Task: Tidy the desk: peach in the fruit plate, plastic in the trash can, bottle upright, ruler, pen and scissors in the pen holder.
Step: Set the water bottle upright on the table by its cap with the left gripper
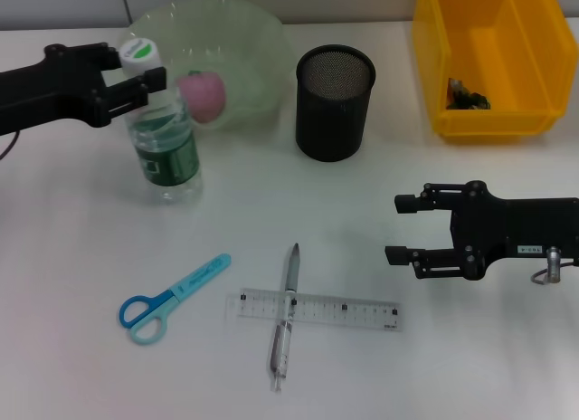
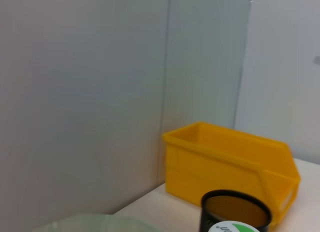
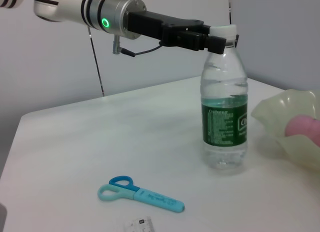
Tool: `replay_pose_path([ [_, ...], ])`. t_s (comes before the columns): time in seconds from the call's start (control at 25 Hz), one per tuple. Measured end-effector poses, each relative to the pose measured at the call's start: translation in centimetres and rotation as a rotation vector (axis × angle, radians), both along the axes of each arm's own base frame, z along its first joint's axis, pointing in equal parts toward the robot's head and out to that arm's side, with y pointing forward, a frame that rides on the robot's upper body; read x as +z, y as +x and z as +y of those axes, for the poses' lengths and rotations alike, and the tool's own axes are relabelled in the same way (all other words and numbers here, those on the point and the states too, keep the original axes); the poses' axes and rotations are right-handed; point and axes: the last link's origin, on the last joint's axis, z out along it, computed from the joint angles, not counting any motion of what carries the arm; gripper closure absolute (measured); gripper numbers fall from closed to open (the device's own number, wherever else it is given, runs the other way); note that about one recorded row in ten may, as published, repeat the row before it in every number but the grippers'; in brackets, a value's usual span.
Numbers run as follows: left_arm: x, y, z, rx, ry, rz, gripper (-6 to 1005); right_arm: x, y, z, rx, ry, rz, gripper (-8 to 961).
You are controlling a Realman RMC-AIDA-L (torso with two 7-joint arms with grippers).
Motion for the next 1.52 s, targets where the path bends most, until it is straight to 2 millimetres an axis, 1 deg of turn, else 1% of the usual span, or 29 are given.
replay_pose_path([
  [0.4,1.2,-1.6,0.0,0.056,0.076,0.002,550,-0.1,0.0,0.0,-0.003,0.0,0.0,225],
  [0.56,1.2,-2.0,0.0,0.067,0.102,0.003,550,-0.1,-0.1,0.0,-0.004,-0.002,0.002,225],
  [0.68,0.9,-2.2,0.1,0.074,0.11,0.007,549,-0.2,-0.1,0.0,-0.005,-0.003,0.004,225],
  [1.0,0.6,-2.2,0.3,0.075,0.118,0.014,549,-0.2,-0.1,0.0,-0.013,-0.006,0.008,225],
  [1.52,0.7,-2.3,0.3,0.073,0.12,0.019,548,-0.2,-0.2,0.0,-0.016,-0.007,0.008,226],
])
